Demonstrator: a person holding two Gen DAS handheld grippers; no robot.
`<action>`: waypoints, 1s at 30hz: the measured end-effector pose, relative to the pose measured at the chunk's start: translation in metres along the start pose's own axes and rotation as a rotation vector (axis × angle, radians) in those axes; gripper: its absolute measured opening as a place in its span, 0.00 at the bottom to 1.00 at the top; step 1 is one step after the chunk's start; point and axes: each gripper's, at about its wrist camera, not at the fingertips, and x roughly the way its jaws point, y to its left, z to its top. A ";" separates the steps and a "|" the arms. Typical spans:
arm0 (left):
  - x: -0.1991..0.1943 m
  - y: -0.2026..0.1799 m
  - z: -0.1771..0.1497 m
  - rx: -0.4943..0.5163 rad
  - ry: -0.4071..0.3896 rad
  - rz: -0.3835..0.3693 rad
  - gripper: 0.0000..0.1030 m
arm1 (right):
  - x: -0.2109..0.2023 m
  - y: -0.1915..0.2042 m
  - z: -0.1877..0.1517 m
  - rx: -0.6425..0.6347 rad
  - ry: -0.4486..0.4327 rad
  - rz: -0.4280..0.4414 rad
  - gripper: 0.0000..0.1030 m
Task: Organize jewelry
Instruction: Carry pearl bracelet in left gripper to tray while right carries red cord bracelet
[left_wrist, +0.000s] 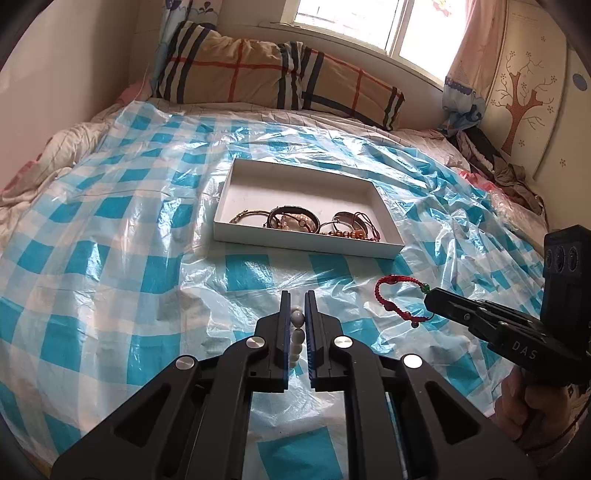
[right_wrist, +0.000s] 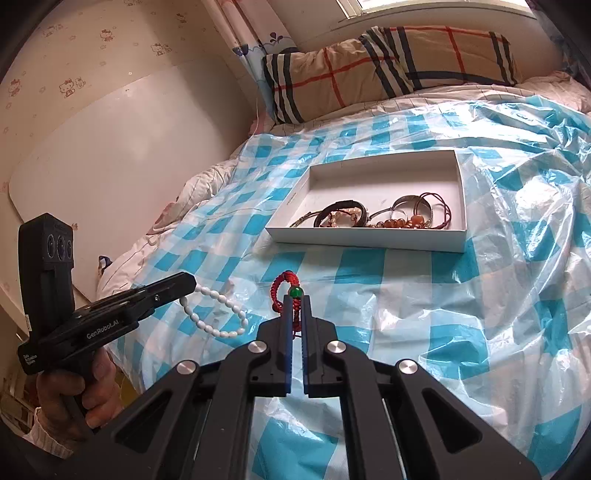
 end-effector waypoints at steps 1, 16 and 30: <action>-0.003 -0.003 0.000 0.007 -0.007 0.007 0.07 | -0.004 0.002 0.000 -0.003 -0.006 -0.004 0.04; -0.050 -0.030 0.007 0.055 -0.091 0.033 0.07 | -0.046 0.018 -0.003 -0.011 -0.093 -0.021 0.04; -0.057 -0.020 0.038 0.006 -0.171 -0.044 0.07 | -0.043 0.022 0.024 -0.038 -0.159 -0.008 0.04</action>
